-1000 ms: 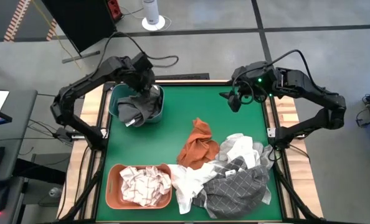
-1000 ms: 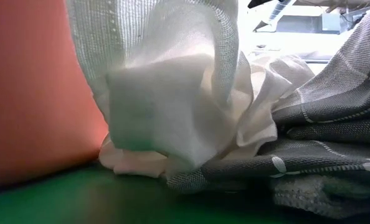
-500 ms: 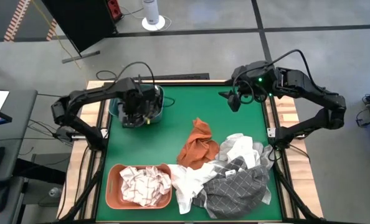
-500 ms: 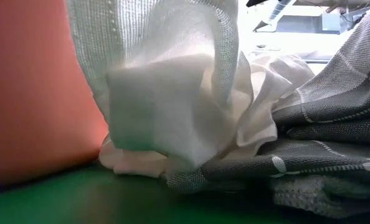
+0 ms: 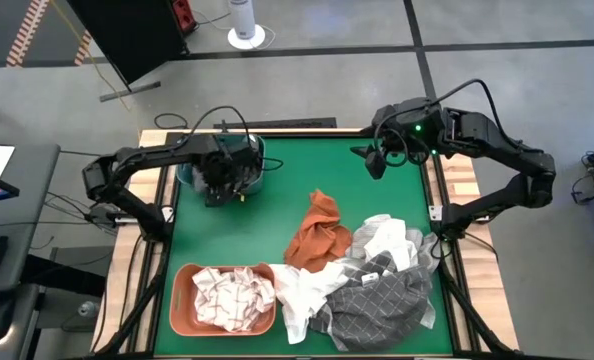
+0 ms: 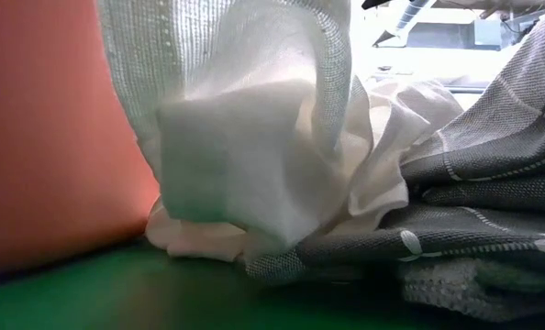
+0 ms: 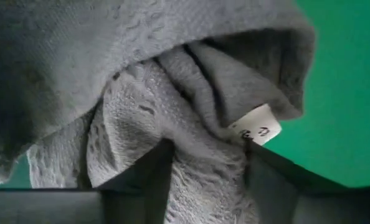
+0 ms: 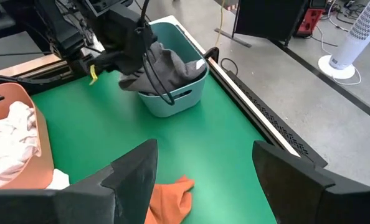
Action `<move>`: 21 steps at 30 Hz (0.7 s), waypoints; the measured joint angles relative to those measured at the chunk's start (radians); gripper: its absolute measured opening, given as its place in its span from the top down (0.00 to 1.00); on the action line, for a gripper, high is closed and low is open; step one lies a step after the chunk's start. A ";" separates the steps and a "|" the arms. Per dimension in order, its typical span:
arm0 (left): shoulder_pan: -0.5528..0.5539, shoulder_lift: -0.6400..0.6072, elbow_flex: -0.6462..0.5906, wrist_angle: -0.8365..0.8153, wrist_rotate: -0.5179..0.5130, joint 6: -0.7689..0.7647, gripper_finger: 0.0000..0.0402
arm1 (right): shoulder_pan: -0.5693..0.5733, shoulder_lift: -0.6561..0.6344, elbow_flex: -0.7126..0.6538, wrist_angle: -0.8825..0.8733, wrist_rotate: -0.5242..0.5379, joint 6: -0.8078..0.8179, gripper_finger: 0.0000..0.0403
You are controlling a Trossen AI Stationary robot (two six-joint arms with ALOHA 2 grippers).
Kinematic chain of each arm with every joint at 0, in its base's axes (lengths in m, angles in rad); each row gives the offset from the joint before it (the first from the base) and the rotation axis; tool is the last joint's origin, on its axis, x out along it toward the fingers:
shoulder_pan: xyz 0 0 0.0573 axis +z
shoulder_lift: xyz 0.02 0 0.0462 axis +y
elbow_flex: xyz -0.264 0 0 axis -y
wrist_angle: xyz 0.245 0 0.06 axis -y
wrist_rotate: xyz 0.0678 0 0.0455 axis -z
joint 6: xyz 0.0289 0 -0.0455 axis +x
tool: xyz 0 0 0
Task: Sort microfiber towel by color & place in baskets
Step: Put the black microfiber towel into the green bin
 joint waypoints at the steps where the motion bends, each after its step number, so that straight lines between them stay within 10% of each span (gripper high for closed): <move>1: 0.000 0.000 0.000 0.010 0.000 -0.002 0.63 | 0.004 0.000 0.000 0.000 0.000 0.000 0.28; 7: 0.000 0.000 0.000 0.006 0.008 -0.030 0.95 | 0.019 0.000 0.000 0.000 0.000 0.001 0.28; 21: 0.048 -0.028 0.102 -0.026 0.144 -0.055 0.97 | 0.017 0.000 0.000 0.000 0.000 0.003 0.28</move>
